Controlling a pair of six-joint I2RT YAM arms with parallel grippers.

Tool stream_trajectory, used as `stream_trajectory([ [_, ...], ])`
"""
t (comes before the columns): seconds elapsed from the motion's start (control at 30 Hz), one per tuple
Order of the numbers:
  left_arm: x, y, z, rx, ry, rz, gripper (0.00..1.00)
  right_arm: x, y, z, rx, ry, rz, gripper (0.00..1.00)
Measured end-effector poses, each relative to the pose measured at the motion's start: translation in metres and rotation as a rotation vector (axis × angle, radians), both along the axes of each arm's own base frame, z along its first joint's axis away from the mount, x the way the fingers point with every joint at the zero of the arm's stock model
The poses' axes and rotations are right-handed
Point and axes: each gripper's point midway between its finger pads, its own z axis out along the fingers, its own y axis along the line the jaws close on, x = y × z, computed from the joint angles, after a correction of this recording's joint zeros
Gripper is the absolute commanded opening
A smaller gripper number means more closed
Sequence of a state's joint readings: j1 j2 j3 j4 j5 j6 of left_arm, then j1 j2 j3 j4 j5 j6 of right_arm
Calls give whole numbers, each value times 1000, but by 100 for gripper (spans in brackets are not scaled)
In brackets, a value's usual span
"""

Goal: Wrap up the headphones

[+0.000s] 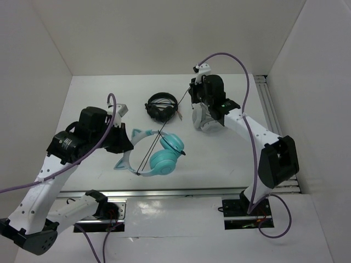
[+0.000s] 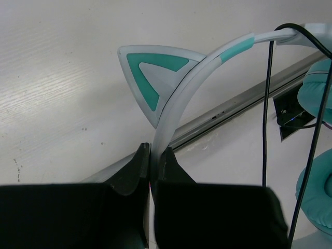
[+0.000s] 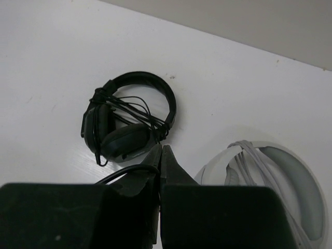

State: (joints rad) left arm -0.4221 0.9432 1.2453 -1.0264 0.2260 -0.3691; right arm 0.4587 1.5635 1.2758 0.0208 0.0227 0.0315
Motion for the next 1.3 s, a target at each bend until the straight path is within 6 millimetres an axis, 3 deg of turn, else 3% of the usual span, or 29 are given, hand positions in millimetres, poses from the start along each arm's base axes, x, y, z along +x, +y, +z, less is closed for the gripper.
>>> stream_trajectory([
  [0.27, 3, -3, 4, -4, -27, -6, 0, 8, 16, -57, -25, 127, 81, 0],
  [0.7, -11, -12, 3, -31, 0, -91, 0, -6, 60, -52, -3, 101, 197, 0],
  [0.8, -8, -9, 7, -27, -19, -65, 0, -3, 61, -61, -6, 112, 194, 0],
  [0.93, 4, 1, 29, -16, -83, 29, 0, -5, 60, -82, -6, 140, 190, 0],
  [1.13, 24, 27, 62, 7, -178, 248, 0, -33, 79, -111, 53, 184, 247, 0],
  [1.3, 38, 47, 71, 4, -206, 448, 0, -90, 113, -134, 85, 220, 313, 0],
])
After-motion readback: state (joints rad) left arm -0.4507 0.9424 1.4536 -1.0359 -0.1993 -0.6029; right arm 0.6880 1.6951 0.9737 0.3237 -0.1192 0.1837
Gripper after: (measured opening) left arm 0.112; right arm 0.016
